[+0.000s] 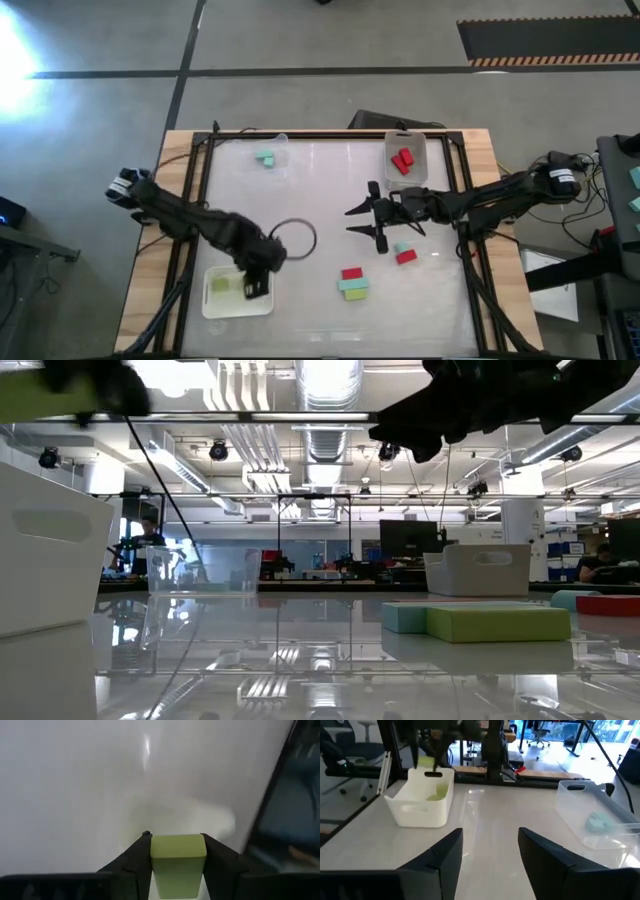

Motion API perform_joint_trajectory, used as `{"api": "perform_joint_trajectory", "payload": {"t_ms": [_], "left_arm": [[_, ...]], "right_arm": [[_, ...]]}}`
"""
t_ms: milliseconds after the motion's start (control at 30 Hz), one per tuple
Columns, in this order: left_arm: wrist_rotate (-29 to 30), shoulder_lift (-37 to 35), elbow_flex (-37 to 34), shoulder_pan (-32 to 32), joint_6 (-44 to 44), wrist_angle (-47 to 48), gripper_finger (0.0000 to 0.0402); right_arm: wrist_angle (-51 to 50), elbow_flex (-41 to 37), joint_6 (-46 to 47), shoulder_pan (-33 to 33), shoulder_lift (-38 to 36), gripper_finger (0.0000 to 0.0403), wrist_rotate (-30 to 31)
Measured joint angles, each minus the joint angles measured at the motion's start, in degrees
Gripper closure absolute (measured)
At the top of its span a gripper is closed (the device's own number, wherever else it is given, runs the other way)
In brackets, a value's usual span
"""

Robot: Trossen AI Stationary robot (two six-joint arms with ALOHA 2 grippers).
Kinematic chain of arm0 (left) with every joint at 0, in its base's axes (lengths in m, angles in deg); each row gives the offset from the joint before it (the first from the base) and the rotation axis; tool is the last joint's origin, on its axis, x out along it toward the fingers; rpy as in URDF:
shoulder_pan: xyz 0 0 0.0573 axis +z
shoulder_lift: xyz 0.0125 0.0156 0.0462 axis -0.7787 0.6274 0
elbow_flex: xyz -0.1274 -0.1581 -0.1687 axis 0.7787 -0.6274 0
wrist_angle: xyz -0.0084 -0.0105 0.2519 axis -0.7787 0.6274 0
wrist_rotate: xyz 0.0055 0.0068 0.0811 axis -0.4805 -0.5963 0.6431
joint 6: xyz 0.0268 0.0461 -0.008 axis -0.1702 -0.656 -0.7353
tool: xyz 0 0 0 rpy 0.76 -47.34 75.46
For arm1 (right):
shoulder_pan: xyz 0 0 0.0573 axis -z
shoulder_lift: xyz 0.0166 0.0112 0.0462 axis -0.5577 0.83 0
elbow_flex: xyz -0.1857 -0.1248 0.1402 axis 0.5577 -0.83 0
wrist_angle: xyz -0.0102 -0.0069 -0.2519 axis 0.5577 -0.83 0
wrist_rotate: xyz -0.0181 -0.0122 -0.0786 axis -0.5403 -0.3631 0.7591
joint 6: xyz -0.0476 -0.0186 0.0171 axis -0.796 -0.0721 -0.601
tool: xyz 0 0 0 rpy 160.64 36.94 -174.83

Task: Sort & place blocks by color
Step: Put the top green block into the white bin

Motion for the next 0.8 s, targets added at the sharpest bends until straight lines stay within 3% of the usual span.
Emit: {"api": "perform_joint_trajectory", "payload": {"t_ms": [100,200,367,800], "left_arm": [[-9.2,3.26,-1.02,-2.91,4.11,2.25,0.0284],[-15.43,6.37,-1.5,-6.13,2.46,2.27,0.0284],[-15.82,10.38,-1.6,-9.76,-4.42,2.14,0.0284],[-12.66,15.81,-1.84,-9.86,-10.48,2.71,0.0258]], "right_arm": [[-0.25,-0.24,0.05,0.0,0.29,0.0226,-0.02],[0.19,-0.22,0.04,0.0,0.64,0.023,-0.02],[0.09,-0.22,0.2,0.0,0.81,0.0234,-0.04],[0.11,-0.22,1.03,-0.02,0.83,0.0237,-0.17]]}}
